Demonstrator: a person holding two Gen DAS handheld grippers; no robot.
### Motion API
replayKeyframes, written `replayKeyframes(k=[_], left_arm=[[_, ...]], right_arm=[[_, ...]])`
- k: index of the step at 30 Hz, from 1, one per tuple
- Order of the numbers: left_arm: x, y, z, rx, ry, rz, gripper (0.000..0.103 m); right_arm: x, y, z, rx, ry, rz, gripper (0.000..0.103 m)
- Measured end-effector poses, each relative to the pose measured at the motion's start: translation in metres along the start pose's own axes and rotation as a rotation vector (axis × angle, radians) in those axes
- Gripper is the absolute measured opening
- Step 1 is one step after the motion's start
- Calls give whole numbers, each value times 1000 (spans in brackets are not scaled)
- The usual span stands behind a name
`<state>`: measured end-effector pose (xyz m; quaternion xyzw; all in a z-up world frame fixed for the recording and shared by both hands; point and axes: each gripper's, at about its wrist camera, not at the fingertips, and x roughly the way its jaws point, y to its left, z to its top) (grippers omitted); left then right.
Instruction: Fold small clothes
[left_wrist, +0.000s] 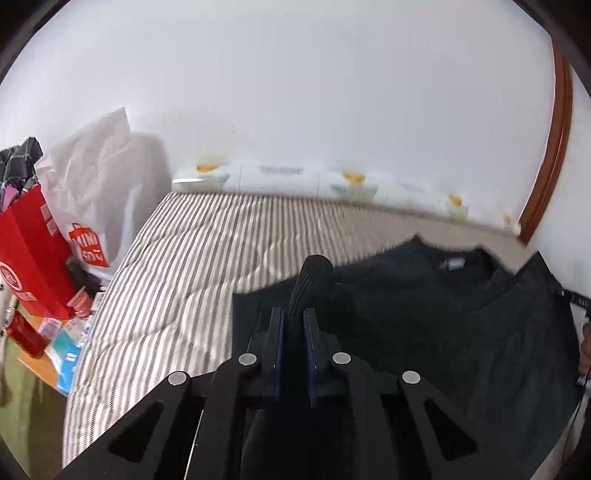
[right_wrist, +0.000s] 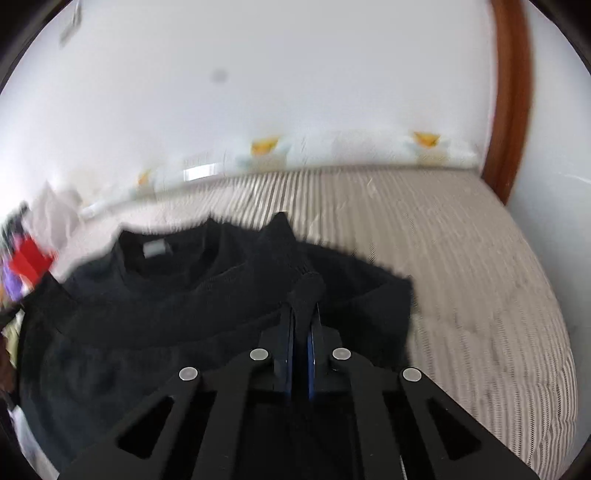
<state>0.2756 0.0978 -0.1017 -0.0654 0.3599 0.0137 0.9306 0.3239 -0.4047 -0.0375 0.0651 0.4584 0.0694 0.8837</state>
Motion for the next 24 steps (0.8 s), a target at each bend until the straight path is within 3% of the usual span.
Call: replayKeyframes(k=[3, 8, 13, 15, 20, 24], left_arm=[[15, -4, 6, 3, 19, -5, 10], [46, -13, 4, 18, 95, 13, 10], [54, -12, -2, 6, 139, 27, 15], [51, -9, -2, -11, 156, 15, 17], [41, -6, -11, -14, 187, 13, 19], [21, 1, -23, -27, 186, 6, 20]], right_arm=[[-5, -8, 4, 10, -12, -30, 5], [37, -21, -11, 30, 123, -103, 5], [38, -20, -12, 19, 134, -114, 10], [34, -18, -13, 7, 141, -129, 17], [16, -24, -22, 25, 148, -205, 49], [10, -35, -37, 80, 213, -138, 59]])
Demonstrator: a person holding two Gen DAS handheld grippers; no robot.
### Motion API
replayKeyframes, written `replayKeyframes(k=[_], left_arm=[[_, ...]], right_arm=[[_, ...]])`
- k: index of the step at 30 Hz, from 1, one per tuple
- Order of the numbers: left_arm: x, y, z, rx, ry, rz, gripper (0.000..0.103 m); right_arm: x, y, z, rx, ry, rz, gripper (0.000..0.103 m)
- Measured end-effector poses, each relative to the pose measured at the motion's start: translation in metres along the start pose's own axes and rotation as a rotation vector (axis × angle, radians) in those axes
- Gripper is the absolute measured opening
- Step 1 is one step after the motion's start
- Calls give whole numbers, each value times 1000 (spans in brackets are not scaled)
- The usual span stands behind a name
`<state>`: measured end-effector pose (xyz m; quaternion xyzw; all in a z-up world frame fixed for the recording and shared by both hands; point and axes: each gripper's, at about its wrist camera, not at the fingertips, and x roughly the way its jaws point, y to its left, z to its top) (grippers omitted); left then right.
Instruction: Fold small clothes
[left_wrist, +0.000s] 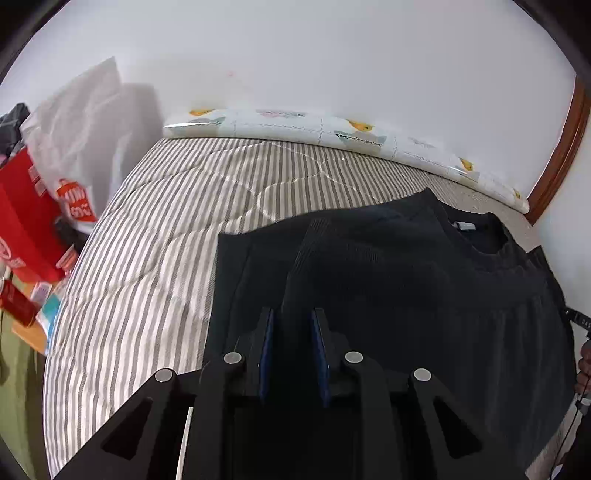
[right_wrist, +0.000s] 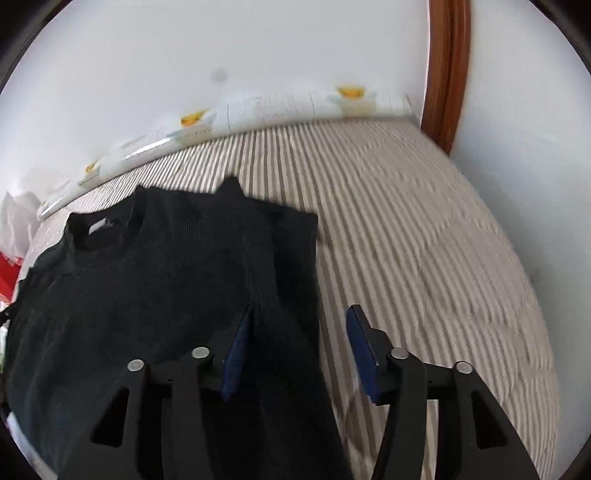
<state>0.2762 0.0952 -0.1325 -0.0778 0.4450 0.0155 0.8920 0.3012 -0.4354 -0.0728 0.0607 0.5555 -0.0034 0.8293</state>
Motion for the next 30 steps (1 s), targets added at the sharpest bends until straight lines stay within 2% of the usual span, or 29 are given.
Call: replayKeyframes(k=[2, 4, 5, 6, 7, 10, 13, 15, 18, 22, 24, 26, 30], left_arm=[[-11, 3, -9, -9, -5, -10, 24], [-21, 4, -16, -11, -17, -5, 25], [-26, 4, -19, -13, -20, -3, 25], [-32, 5, -24, -14, -26, -3, 25], [-36, 5, -27, -13, -30, -2, 25], [-44, 5, -36, -17, -39, 19, 28], [-50, 7, -40, -24, -39, 30, 29], [-54, 8, -40, -23, -38, 36, 29], [-61, 11, -41, -12, -45, 49, 29], [-70, 20, -47, -11, -64, 80, 29], [-71, 28, -52, -24, -67, 94, 30], [-71, 38, -59, -44, -56, 101, 35], [-70, 55, -77, -67, -28, 117, 36]], right_arm=[[7, -1, -4, 12, 46, 43, 64], [7, 2, -5, 7, 37, 34, 64], [7, 6, -5, -16, 38, 35, 54], [7, 12, -5, -46, 40, 71, 42], [5, 14, -6, -59, 32, 77, 23], [0, 16, -7, -100, 10, 59, 15], [-12, -6, 0, -22, -8, 98, 11], [-19, -17, 5, -17, -14, 80, 10], [-26, -33, 7, -47, -29, -30, 10], [-23, -62, 9, -20, -8, -45, 11], [-24, -63, 7, -30, -4, -46, 14], [-28, -58, 4, -30, -22, -96, 20], [-45, -42, -6, -27, -67, -204, 28]])
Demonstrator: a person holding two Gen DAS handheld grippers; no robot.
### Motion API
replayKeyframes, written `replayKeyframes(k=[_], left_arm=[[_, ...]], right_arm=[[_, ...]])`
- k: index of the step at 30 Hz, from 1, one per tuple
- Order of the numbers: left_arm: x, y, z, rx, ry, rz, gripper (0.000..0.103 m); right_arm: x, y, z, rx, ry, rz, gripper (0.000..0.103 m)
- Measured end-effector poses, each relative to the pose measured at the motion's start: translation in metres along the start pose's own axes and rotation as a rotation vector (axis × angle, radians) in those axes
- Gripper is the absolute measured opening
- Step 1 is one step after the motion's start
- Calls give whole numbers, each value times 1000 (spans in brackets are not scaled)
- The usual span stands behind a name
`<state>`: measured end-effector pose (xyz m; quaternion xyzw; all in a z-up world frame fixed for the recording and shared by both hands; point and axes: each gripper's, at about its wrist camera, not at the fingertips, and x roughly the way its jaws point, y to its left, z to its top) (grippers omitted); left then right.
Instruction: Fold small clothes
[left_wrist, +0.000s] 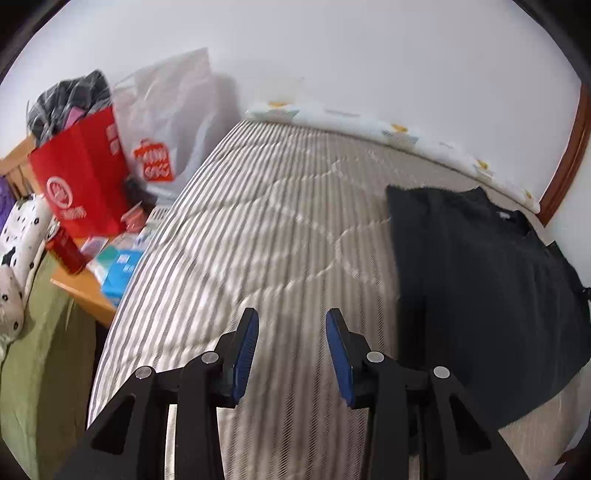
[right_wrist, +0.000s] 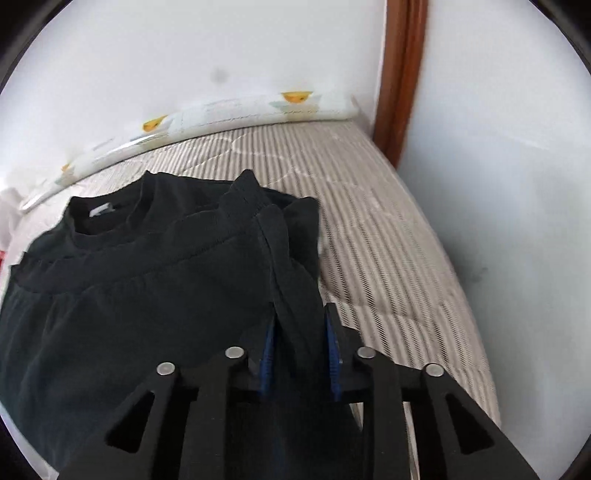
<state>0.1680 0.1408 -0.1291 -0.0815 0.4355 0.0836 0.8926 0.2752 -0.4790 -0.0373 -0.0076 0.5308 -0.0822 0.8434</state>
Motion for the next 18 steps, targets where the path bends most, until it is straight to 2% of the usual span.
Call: replayKeyframes(k=[3, 4, 5, 8, 12, 18], left_arm=[[1, 11, -16, 3, 21, 22, 46], [1, 15, -21, 4, 20, 31, 50], [1, 18, -24, 3, 19, 38, 51], [0, 25, -33, -1, 17, 35, 51], [-3, 31, -40, 15, 4, 56, 51], [-8, 42, -47, 54, -11, 99, 60]], right_arm=[[-22, 23, -7, 5, -50, -48, 34], [-28, 33, -10, -4, -64, -50, 39], [-35, 46, -14, -21, -79, -45, 44], [-53, 96, -31, -46, -107, 36, 50], [-63, 166, -57, -80, -100, 135, 50], [-71, 266, -98, -160, -82, 259, 52]])
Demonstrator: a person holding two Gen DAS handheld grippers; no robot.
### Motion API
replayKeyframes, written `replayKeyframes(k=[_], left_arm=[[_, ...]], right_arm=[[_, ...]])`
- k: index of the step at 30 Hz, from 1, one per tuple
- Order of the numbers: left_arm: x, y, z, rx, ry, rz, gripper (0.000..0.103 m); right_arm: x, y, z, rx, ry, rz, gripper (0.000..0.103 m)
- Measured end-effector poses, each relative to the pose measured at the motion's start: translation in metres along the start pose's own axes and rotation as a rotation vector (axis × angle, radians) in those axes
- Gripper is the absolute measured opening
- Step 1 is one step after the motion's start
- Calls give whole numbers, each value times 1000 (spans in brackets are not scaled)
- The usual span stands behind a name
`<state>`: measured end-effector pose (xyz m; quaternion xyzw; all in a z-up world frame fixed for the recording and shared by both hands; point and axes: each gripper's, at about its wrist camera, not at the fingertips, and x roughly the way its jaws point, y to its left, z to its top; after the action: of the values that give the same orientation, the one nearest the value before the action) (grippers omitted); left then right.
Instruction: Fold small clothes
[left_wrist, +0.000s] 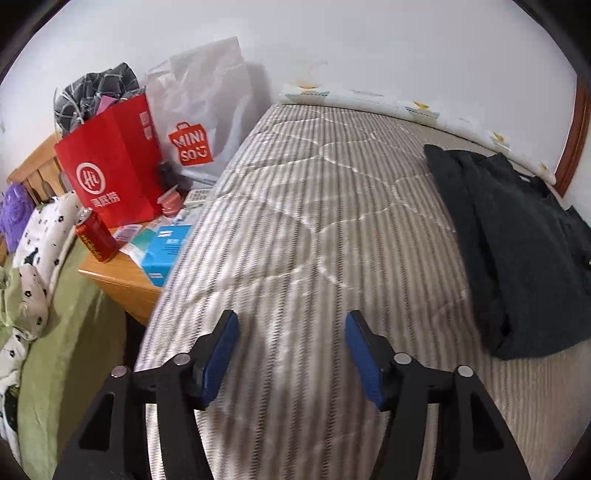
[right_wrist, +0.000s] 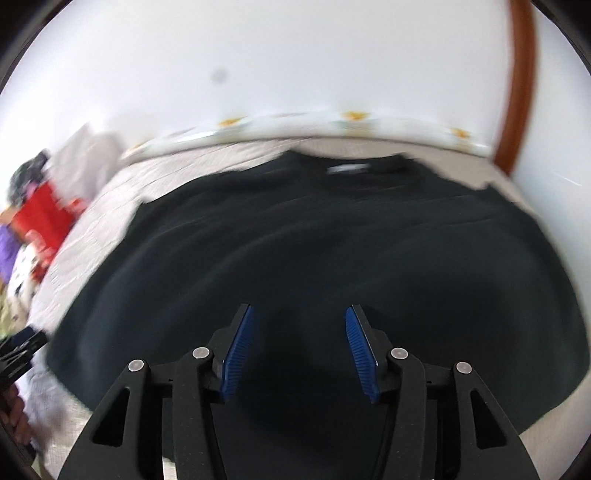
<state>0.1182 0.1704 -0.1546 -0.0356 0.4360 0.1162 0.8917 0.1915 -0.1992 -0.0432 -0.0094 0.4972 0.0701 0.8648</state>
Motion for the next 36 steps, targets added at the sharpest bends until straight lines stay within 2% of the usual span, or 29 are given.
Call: replayKeyframes(k=[2, 5, 7, 11, 13, 16, 20, 26, 34, 36], left_arm=[[0, 6, -1, -11, 1, -7, 63], [0, 9, -2, -12, 4, -7, 67], [1, 10, -2, -14, 7, -1, 69], [4, 14, -2, -27, 18, -7, 78], [4, 14, -2, -24, 20, -5, 81], [5, 14, -2, -24, 22, -1, 82], [5, 15, -3, -29, 24, -5, 83], [5, 15, -3, -34, 23, -8, 84], [5, 16, -3, -32, 25, -6, 85], [5, 16, -3, -31, 25, -5, 86]], right_arm=[[5, 26, -9, -32, -5, 13, 55], [4, 48, -24, -83, -31, -81, 55], [-5, 54, -31, -73, -39, -97, 54], [-37, 67, -43, -81, -52, -35, 55], [-43, 83, -50, -129, -57, -7, 55], [-47, 109, -70, -228, -53, 75, 62], [-41, 144, -89, -366, -80, 14, 63], [-16, 174, -90, -507, -70, -50, 63], [4, 202, -72, -595, -104, -115, 64], [10, 206, -65, -592, -103, -115, 62]])
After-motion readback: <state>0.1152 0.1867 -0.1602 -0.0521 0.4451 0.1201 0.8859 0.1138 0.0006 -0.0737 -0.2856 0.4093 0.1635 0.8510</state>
